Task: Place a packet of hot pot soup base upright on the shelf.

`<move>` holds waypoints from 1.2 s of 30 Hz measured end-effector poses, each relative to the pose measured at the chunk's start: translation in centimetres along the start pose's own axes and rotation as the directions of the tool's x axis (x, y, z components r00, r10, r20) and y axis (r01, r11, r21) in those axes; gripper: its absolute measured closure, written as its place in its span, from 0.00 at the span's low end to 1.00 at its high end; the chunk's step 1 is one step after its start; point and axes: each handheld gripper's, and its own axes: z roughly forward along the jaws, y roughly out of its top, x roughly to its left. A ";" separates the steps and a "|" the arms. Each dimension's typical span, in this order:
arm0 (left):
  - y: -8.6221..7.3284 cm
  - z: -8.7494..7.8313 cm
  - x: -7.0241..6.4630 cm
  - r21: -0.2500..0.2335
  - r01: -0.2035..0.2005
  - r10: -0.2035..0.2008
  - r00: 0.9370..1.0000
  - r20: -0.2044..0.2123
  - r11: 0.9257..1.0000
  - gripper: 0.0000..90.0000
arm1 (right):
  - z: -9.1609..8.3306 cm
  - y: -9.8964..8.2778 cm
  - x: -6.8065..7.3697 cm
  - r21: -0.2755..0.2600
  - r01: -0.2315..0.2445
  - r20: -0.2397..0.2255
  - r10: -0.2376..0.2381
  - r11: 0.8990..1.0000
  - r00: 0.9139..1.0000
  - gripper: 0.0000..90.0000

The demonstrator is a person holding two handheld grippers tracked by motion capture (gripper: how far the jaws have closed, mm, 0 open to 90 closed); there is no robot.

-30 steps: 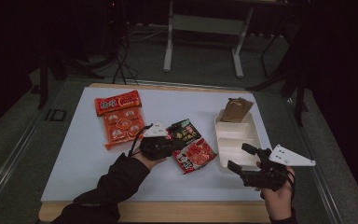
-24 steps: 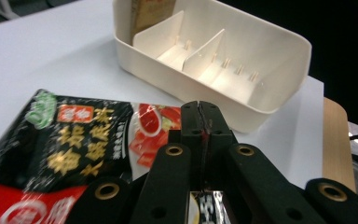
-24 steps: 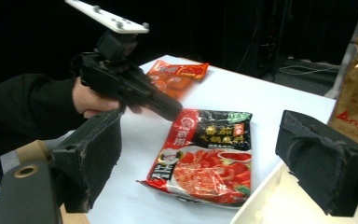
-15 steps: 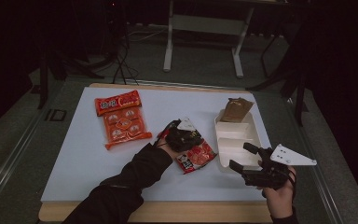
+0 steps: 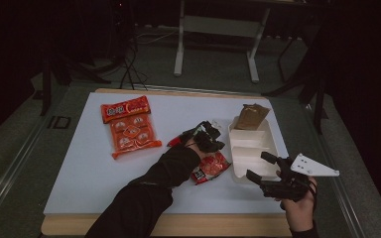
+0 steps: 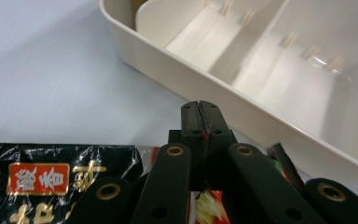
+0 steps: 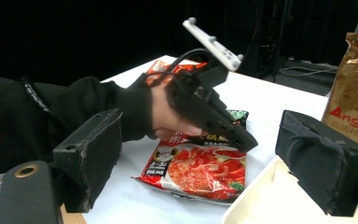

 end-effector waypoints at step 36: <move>-2.5 0.3 -1.3 0.156 -0.017 0.017 1.000 -0.003 0.988 1.00 | 0.4 -0.4 0.1 0.027 0.000 -0.008 0.001 1.000 1.000 0.16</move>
